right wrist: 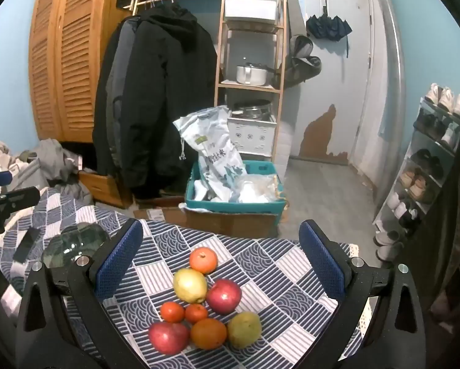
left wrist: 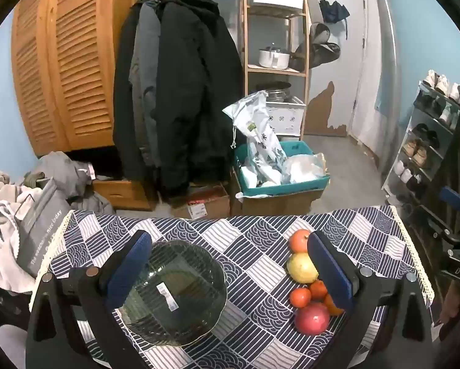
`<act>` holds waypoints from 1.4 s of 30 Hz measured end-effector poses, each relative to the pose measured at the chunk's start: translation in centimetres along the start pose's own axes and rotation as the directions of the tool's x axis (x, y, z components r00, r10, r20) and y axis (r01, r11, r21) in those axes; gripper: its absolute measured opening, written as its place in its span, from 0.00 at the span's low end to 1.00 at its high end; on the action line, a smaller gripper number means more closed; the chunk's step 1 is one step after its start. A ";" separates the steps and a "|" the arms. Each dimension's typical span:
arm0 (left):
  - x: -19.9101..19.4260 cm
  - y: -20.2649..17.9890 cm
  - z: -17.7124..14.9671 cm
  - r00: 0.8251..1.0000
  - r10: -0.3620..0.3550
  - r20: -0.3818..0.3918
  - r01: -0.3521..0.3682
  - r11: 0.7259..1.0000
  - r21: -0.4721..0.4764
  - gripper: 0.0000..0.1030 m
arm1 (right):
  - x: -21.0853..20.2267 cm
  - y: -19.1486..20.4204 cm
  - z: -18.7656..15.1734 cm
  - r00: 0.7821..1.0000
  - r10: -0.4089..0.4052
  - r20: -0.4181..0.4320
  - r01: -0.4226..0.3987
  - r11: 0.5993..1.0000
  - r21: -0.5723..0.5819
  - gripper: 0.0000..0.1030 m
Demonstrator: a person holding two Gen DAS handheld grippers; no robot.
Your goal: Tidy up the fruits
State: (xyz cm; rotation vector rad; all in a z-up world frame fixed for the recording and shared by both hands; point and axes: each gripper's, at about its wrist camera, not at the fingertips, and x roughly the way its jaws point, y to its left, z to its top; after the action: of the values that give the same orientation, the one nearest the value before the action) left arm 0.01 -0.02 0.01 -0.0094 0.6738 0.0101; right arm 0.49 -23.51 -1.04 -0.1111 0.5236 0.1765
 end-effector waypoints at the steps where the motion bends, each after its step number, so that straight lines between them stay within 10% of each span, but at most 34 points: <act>1: 0.0 0.0 0.0 1.000 0.000 0.004 0.000 1.000 0.000 0.99 | 0.0 0.0 0.0 1.000 0.000 0.004 0.000 1.000 0.001 0.97; 42: 0.0 0.2 -0.5 1.000 -0.025 0.011 0.025 1.000 0.007 0.99 | -0.1 0.2 0.0 1.000 0.016 0.009 -0.017 1.000 0.010 0.97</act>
State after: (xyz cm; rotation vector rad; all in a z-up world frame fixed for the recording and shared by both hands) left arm -0.32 0.20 -0.43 -0.0107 0.6630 -0.0159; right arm 0.43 -23.34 -0.99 -0.0963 0.5166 0.1904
